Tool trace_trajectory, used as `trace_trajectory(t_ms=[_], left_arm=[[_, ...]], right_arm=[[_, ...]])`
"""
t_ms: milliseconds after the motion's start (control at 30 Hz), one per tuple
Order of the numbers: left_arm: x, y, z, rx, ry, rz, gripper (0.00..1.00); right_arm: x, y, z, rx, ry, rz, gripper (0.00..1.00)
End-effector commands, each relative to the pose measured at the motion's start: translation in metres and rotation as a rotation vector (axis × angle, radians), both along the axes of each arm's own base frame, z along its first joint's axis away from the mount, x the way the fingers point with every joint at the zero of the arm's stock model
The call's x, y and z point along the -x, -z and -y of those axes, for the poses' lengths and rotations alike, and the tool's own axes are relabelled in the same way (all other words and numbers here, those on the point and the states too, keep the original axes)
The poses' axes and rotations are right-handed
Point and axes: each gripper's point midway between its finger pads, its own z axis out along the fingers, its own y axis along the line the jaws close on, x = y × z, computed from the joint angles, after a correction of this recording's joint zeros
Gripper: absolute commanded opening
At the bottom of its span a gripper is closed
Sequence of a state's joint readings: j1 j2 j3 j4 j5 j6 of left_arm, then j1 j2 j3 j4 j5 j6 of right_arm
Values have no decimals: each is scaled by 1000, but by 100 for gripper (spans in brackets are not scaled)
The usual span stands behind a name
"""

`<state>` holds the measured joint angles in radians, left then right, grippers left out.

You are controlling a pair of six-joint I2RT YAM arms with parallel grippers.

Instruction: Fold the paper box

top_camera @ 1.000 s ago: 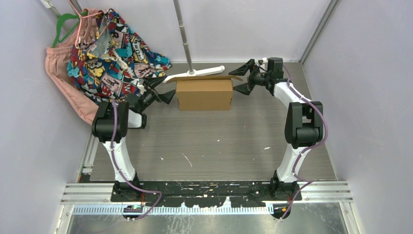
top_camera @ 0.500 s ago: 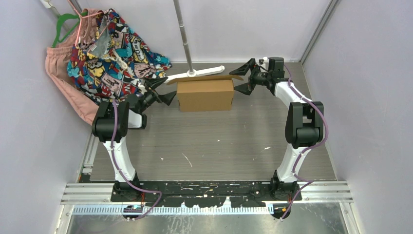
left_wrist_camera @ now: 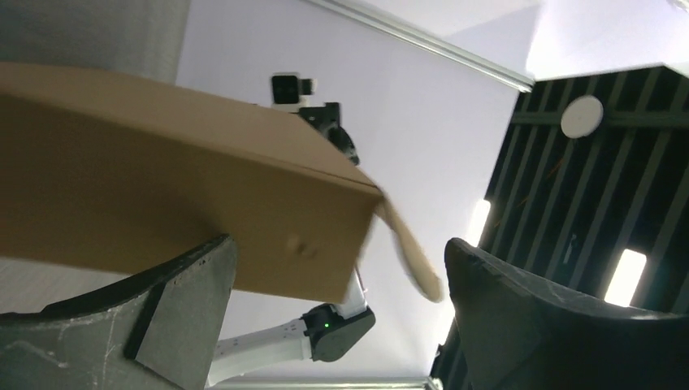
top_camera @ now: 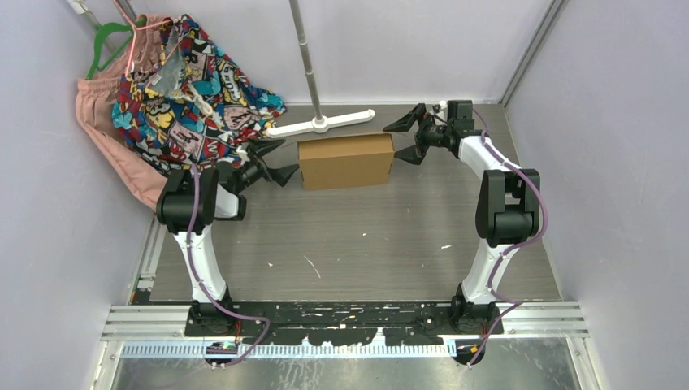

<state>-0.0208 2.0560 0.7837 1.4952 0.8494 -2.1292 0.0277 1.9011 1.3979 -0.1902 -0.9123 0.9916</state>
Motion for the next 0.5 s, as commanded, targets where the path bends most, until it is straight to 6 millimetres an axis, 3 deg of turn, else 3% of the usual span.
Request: trace_trajectory(t_ms=[0,300,467], left_arm=[[19,45,11,-15,108,-164,100],[20,52,4,-30,96,-164,100],[23,52,3,-36,96,-159,100]], right_arm=[[2,7,2,32,0,-6,98],[3,13,10,45,23,-12,99],[-4,9,29,55,74,3,100]])
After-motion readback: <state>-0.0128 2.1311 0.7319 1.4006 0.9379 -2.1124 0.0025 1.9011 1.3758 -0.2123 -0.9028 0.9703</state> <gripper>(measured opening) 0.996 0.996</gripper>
